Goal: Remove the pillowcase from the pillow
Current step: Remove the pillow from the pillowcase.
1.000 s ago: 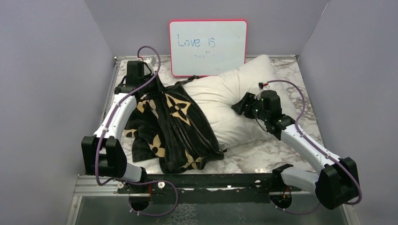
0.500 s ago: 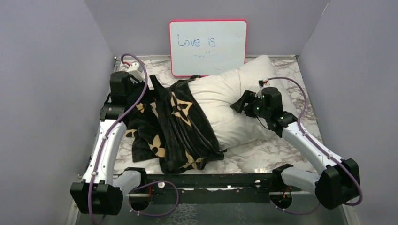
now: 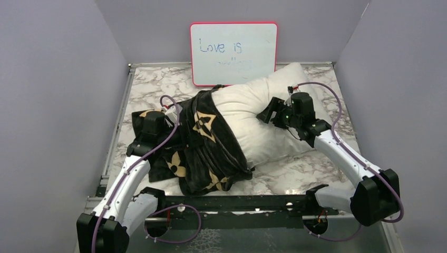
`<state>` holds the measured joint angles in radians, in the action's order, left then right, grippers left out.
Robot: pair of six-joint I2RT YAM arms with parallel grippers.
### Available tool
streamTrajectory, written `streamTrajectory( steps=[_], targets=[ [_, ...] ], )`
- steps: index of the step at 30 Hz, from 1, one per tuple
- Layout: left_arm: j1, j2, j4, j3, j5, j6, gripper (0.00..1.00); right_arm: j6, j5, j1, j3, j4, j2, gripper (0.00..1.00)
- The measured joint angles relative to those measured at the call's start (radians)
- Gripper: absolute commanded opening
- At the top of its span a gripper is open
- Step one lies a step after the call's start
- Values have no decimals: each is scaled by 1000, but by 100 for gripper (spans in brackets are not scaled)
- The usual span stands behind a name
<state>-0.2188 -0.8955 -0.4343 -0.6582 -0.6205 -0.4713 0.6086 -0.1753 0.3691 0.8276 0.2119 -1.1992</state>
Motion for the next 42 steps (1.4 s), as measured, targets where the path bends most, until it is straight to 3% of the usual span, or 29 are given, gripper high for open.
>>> streamTrajectory(
  steps=[7, 12, 20, 27, 35, 38, 39, 40, 42],
  targets=[
    [-19, 12, -20, -24, 182, -49, 13, -23, 28, 0, 60, 46, -31, 81],
    [-31, 4, -102, -103, 343, -37, 0, -26, 68, 4, 61, 56, -16, 82],
    [-23, -47, -198, -211, 517, 24, 0, -33, 114, 4, 60, 88, 16, 82],
    [-12, -206, -124, -267, 439, 58, 0, -70, 193, 2, 71, 179, 111, 82],
    [-5, -433, -56, -481, 377, 72, 0, -151, 177, -3, 72, 281, 231, 82],
    [-1, -491, -33, -544, 373, 78, 0, -136, 144, -3, 28, 282, 373, 82],
    [-1, -509, -24, -562, 370, 80, 4, -116, 129, -3, 8, 280, 410, 82],
    [-1, -521, -21, -572, 368, 85, 17, -86, 115, -3, -16, 278, 440, 82],
    [-1, -546, -24, -594, 367, 103, 63, 1, 93, -3, -75, 285, 498, 82]
  ],
)
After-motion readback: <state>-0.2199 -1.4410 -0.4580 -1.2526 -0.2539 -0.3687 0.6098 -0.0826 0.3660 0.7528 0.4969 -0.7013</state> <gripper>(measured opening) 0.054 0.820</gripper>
